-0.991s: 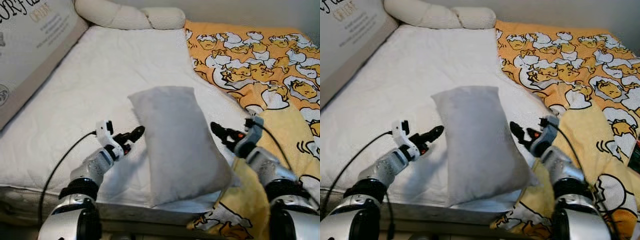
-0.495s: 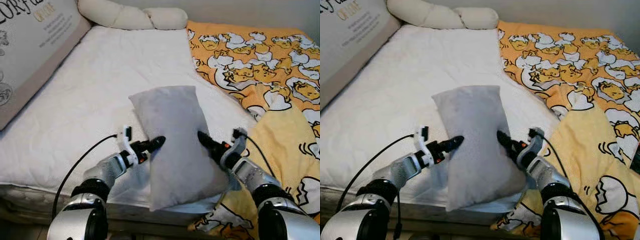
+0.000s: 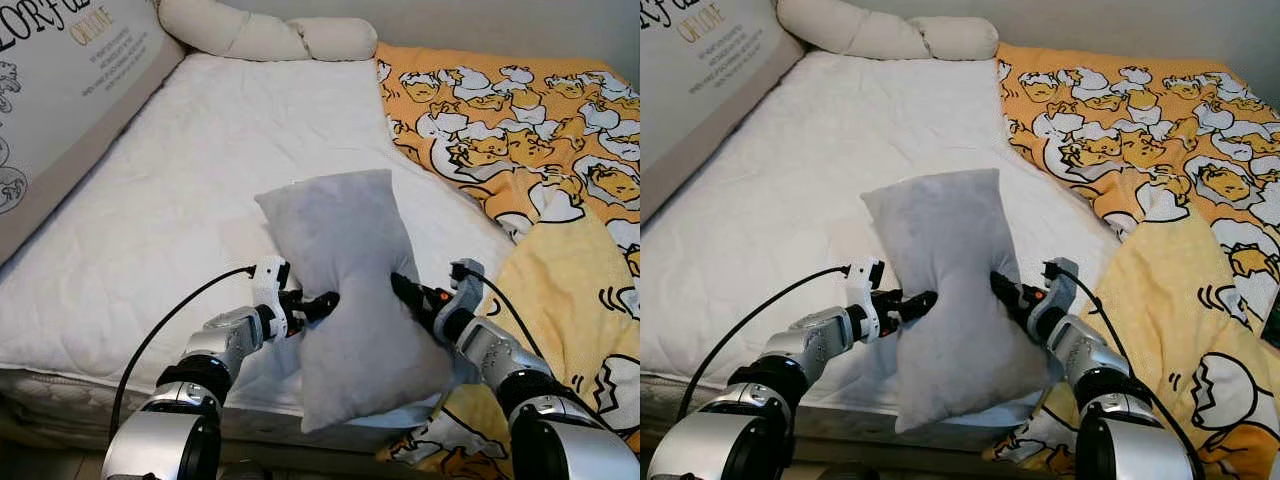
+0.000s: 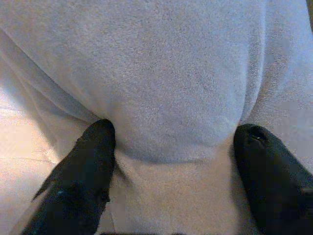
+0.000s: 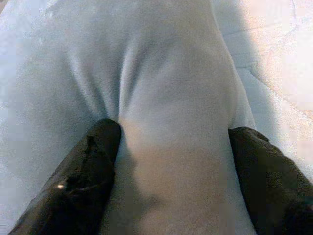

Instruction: Clean up the room

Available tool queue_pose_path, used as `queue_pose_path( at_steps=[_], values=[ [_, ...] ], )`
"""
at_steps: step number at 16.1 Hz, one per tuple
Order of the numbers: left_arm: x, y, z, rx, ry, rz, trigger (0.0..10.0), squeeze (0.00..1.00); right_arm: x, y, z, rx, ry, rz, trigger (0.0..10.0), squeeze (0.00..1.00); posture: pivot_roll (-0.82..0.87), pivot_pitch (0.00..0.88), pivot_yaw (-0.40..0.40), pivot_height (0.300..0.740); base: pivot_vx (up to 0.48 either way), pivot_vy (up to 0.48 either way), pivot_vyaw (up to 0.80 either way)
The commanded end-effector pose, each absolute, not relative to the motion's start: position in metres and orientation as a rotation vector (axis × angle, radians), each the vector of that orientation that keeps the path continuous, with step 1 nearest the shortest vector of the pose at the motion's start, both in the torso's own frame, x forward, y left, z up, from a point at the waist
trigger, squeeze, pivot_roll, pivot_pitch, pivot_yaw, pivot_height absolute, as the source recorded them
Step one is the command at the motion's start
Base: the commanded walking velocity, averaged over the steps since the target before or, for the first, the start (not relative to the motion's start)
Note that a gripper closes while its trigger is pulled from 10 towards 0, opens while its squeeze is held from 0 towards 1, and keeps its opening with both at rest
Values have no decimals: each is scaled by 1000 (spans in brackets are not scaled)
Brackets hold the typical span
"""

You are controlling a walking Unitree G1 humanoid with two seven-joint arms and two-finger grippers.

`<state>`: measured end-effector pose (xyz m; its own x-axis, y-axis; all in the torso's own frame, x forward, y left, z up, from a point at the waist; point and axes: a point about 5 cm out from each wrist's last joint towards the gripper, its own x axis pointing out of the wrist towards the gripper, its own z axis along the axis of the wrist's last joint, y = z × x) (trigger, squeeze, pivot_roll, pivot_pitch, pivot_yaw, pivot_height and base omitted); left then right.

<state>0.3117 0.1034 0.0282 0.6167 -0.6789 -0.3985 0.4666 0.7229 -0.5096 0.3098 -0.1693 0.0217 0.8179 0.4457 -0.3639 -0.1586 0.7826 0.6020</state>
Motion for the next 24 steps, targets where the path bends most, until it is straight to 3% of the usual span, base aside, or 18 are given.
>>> queue_pose_path(
  at_steps=[1, 6, 9, 16, 18, 20, 24],
  values=[
    [306, 93, 21, -346, 669, -714, 0, 0, 309, -156, 18, 576, 562, 376, 0, 0, 18, 0, -7, 740, 0, 0, 0],
    [307, 96, 21, -318, 665, -696, 0, 0, 307, -153, 15, 534, 601, 378, 0, 0, 12, 0, 0, 740, 0, 0, 0],
    [309, 96, 23, -304, 653, -705, 0, 0, 313, -152, 22, 536, 517, 359, 0, 0, -1, 0, 10, 740, 0, 0, 0],
    [312, 104, 27, -211, 592, -707, 0, 0, 312, -142, 24, 525, 425, 332, 0, 0, 62, 0, -50, 740, 0, 0, 0],
    [319, 107, 37, -148, 533, -711, 0, 0, 315, -139, 29, 460, 410, 339, 0, 0, 51, 0, -34, 740, 0, 0, 0],
    [335, 101, 68, -92, 396, -737, 0, 0, 325, -139, 49, 249, 291, 368, 0, 0, 49, 0, -22, 740, 0, 0, 0],
    [346, 97, 102, -14, 219, -682, 0, 0, 332, -137, 74, 362, 102, 254, 0, 0, 23, 0, 32, 740, 0, 0, 0]
  ],
)
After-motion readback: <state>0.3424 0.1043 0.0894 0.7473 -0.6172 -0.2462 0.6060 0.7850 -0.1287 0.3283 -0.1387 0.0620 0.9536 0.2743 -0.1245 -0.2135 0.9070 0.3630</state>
